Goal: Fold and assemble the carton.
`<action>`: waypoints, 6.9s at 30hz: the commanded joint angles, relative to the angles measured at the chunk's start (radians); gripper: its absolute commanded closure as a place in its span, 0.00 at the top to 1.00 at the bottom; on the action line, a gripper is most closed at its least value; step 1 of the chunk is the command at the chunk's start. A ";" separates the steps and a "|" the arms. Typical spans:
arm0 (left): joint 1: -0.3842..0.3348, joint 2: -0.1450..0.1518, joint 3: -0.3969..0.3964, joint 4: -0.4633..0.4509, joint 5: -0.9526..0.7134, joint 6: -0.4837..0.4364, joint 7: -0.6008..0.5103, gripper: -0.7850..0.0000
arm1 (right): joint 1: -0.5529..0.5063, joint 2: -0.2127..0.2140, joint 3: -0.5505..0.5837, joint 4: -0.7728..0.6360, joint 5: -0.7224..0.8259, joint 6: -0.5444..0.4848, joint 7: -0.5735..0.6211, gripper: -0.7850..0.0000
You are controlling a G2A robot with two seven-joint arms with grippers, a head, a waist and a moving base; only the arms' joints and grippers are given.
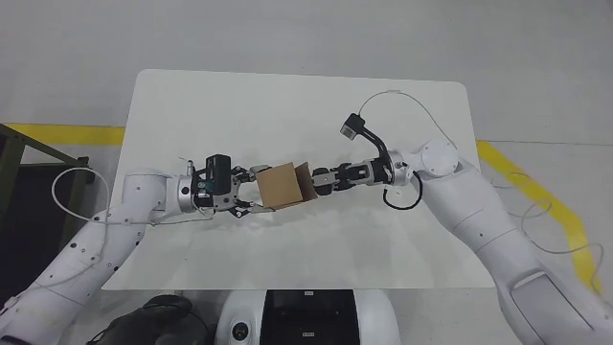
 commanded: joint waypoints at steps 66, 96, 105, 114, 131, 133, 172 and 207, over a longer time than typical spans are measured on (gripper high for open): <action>0.011 -0.039 -0.009 -0.029 0.064 0.073 -0.037 0.31 | -0.029 -0.003 0.072 -0.088 -0.246 0.115 -0.176 0.18; 0.009 -0.060 -0.011 -0.022 0.028 0.105 -0.085 0.27 | -0.048 -0.019 0.081 -0.115 -0.211 0.080 -0.191 1.00; 0.009 -0.067 -0.023 -0.007 -0.001 0.129 -0.097 0.21 | -0.067 -0.015 0.100 -0.152 -0.207 0.061 -0.184 1.00; 0.004 -0.076 -0.022 0.000 -0.029 0.136 -0.135 0.22 | -0.080 -0.014 0.100 -0.206 -0.224 0.061 -0.169 1.00; -0.012 -0.090 -0.013 0.018 -0.035 0.123 -0.166 0.23 | -0.052 -0.027 0.065 -0.221 -0.272 0.058 -0.160 1.00; -0.015 -0.092 -0.011 0.021 -0.036 0.120 -0.170 0.24 | -0.051 -0.028 0.062 -0.226 -0.282 0.062 -0.159 1.00; -0.156 -0.155 0.115 0.301 0.024 0.082 -0.159 1.00 | -0.194 0.052 0.285 -0.256 -0.351 -0.104 -0.217 1.00; 0.091 -0.060 -0.420 0.075 -0.409 0.062 -0.279 1.00 | -0.284 0.138 0.608 -0.413 -1.162 -0.172 -0.707 1.00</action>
